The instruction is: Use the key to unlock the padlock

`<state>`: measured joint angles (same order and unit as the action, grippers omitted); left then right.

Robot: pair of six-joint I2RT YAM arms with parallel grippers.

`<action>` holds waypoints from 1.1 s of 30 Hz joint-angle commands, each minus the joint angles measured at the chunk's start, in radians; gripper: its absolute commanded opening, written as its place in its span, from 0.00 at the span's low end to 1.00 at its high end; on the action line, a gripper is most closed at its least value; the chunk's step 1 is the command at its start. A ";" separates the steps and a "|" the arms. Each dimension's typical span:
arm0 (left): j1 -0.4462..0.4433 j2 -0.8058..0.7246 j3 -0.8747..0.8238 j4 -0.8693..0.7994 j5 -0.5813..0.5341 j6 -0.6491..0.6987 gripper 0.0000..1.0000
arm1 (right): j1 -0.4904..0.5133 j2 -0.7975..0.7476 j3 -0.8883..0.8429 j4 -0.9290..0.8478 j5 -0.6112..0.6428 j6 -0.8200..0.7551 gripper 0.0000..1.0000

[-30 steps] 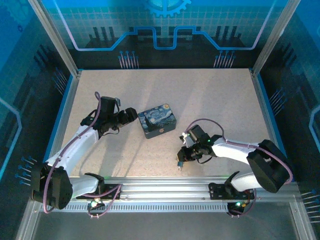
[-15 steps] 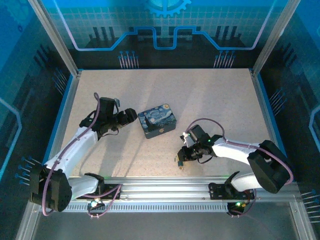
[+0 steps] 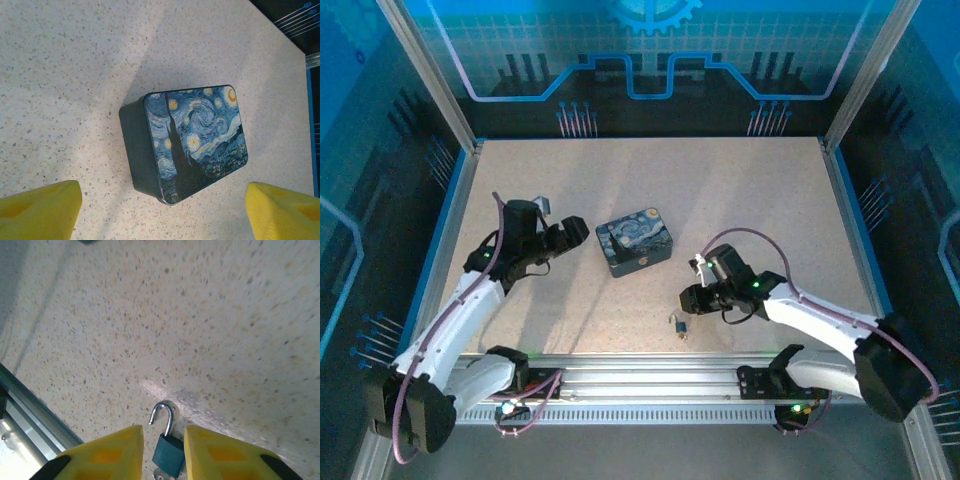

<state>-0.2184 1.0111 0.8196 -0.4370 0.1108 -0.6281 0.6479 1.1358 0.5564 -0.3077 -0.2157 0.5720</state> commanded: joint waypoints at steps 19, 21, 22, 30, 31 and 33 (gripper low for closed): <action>0.009 -0.180 -0.006 -0.115 -0.159 0.055 0.99 | -0.287 -0.410 0.016 -0.122 0.196 -0.105 0.71; 0.011 -0.180 -0.007 -0.117 -0.181 0.066 0.99 | -0.327 -0.407 0.019 -0.114 0.190 -0.117 0.79; 0.011 -0.179 -0.009 -0.115 -0.195 0.070 0.99 | -0.345 -0.401 0.023 -0.109 0.188 -0.127 0.83; 0.014 -0.177 -0.036 -0.059 -0.318 0.145 0.99 | -0.493 -0.338 0.021 -0.032 0.181 -0.179 1.00; 0.014 -0.178 -0.044 -0.041 -0.331 0.157 0.99 | -0.508 -0.328 0.018 -0.019 0.189 -0.184 1.00; 0.014 -0.178 -0.064 -0.003 -0.354 0.175 0.99 | -0.533 -0.311 0.016 0.006 0.208 -0.197 1.00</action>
<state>-0.2157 0.8433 0.7799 -0.5018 -0.1707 -0.5140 0.1478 0.8124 0.5705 -0.3603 -0.0254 0.4103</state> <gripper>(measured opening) 0.989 0.997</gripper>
